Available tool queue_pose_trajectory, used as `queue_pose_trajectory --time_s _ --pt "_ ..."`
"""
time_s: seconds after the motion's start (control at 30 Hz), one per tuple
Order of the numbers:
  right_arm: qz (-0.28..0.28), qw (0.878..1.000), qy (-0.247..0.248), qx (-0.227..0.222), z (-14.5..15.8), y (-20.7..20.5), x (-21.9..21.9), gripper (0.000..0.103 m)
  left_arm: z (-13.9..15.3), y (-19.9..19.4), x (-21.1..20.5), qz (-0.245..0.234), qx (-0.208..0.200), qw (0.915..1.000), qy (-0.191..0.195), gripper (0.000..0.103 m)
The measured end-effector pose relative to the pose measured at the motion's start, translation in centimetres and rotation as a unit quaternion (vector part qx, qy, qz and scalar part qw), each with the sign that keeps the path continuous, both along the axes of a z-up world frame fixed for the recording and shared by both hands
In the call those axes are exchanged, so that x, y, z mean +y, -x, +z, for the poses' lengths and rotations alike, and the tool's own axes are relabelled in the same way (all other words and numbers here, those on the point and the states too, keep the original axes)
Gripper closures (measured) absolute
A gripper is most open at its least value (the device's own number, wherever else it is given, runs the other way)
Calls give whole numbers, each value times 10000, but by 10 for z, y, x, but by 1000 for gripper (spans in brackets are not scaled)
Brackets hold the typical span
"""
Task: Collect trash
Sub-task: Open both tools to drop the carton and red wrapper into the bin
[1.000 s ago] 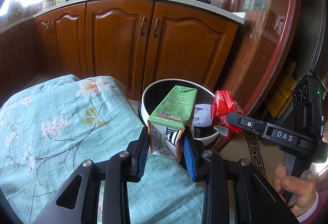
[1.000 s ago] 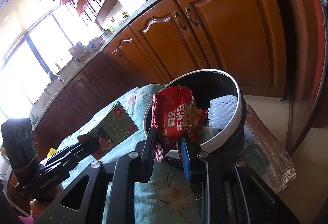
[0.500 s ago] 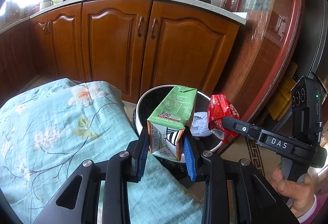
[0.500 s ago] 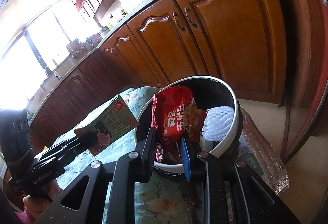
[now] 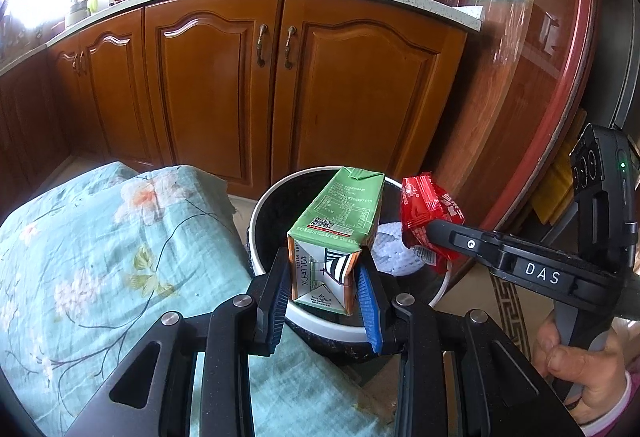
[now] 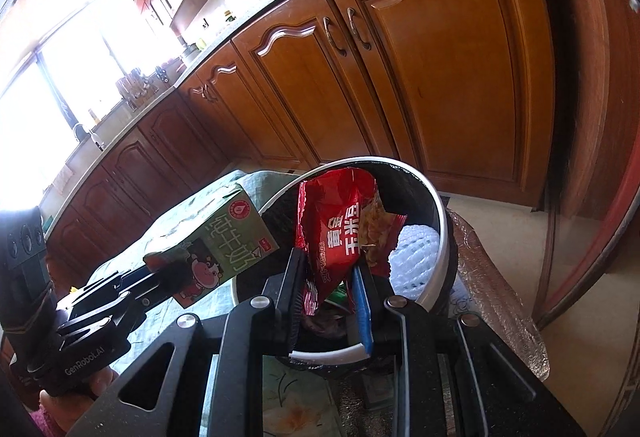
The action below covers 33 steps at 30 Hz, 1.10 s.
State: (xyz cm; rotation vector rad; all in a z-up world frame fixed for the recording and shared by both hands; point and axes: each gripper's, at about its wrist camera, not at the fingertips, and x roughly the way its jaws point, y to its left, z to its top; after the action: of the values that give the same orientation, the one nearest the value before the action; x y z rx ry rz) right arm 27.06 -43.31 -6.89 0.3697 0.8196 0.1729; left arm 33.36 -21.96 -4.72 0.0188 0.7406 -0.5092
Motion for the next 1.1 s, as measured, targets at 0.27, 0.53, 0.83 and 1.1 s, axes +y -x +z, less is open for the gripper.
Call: queue_pose_trajectory --time_s 0.27,0.53,0.83,1.1 --pt "34 9998 119 138 -2 -9 4 80 -3 -13 -16 -11 16 9999 -120 73" --pt "86 9990 195 381 -8 -22 3 80 -7 -22 -23 23 126 9998 -178 73" --pt "90 9985 206 499 -10 -28 -1 80 -8 -33 -29 44 204 9995 -219 73" --pt "120 9982 216 542 -6 -34 1 77 -12 -39 -30 65 298 9993 -229 72"
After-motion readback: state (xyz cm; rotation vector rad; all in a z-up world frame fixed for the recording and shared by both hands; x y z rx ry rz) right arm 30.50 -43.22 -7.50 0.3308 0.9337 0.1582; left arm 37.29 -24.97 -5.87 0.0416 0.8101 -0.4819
